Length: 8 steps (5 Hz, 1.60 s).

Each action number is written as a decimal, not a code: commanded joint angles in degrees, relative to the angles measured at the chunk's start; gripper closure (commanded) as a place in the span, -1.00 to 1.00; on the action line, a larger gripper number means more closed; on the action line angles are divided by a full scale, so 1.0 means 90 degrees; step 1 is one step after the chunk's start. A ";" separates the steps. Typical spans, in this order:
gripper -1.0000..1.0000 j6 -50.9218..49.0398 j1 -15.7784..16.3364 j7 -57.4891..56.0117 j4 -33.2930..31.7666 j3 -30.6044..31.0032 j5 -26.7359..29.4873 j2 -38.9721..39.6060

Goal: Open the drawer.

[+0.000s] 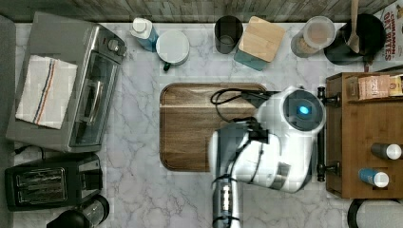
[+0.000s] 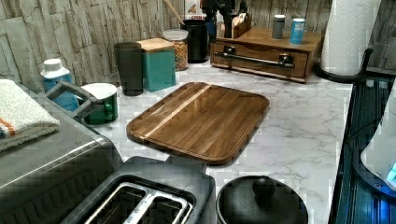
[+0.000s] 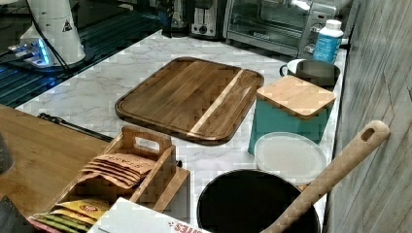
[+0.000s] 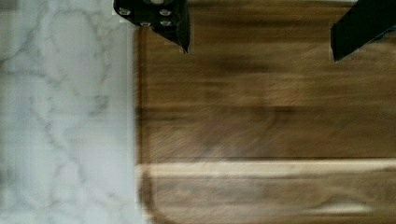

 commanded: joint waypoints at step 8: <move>-1.00 0.3695 -0.1344 -0.3623 -0.0244 -0.0691 0.1092 0.1517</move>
